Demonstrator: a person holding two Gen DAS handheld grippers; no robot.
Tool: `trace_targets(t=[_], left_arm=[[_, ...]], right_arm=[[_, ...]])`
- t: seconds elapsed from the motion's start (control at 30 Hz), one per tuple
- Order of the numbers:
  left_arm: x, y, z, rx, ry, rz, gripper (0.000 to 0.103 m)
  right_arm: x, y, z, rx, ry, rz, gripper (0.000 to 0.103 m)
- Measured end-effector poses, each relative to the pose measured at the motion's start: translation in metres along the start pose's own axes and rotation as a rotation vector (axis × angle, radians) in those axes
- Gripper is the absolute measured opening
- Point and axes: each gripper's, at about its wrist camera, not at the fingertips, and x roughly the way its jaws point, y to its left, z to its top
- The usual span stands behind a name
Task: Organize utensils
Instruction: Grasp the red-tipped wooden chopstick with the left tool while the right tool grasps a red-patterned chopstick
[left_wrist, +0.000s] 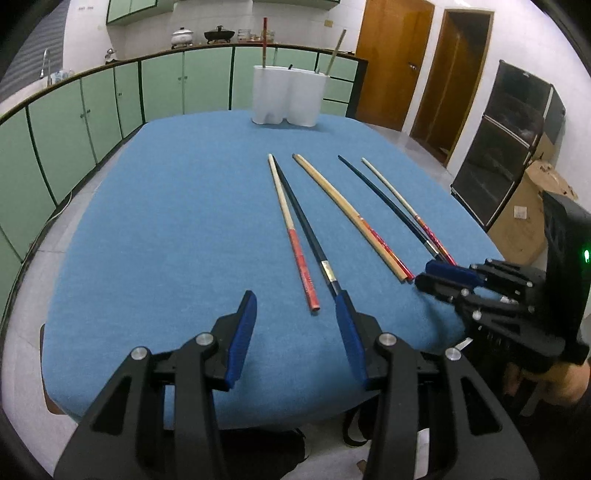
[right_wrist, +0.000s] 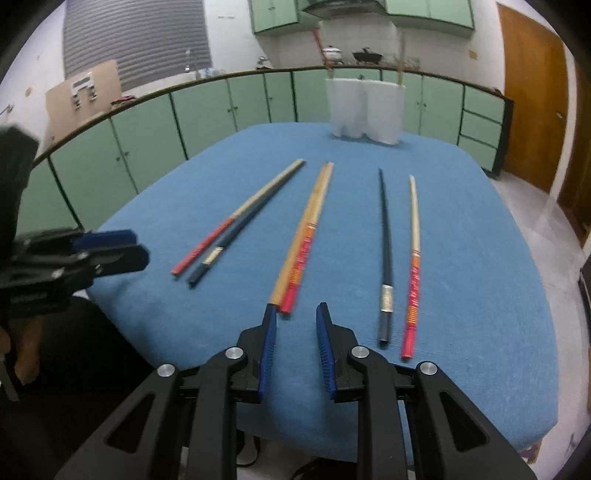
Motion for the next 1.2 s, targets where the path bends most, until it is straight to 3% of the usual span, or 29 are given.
trace_targets(t=[0.07, 0.27, 0.4, 0.53, 0.67, 0.83, 0.97, 1.07, 1.2], left_arm=[[0.005, -0.005, 0.000, -0.001, 0.010, 0.003, 0.043], [0.019, -0.008, -0.003, 0.000, 0.043, 0.012, 0.043], [0.028, -0.008, 0.000, -0.014, 0.050, 0.027, 0.043], [0.034, -0.008, 0.003, -0.027, 0.033, 0.040, 0.041], [0.037, -0.007, 0.005, -0.051, 0.015, 0.049, 0.031], [0.039, -0.018, 0.000, -0.010, -0.006, 0.063, 0.033], [0.041, -0.020, 0.000, -0.012, -0.027, 0.069, 0.034], [0.042, -0.019, 0.001, -0.017, -0.028, 0.077, 0.023], [0.041, -0.022, 0.000, -0.021, -0.025, 0.089, 0.012]], right_arm=[[0.000, -0.010, -0.001, 0.023, 0.003, -0.017, 0.023], [-0.002, 0.004, 0.000, -0.019, -0.009, 0.061, 0.023], [0.006, 0.004, -0.002, -0.039, -0.012, 0.034, 0.021], [0.006, -0.009, 0.001, 0.007, -0.019, 0.017, 0.020], [0.007, -0.009, 0.000, 0.014, -0.025, 0.022, 0.022], [0.011, -0.006, 0.000, 0.001, -0.049, 0.018, 0.022], [0.012, -0.015, 0.001, 0.026, -0.068, -0.006, 0.015], [0.011, -0.017, 0.000, 0.037, -0.070, -0.009, 0.012], [0.012, -0.014, -0.003, 0.025, -0.081, 0.001, 0.016]])
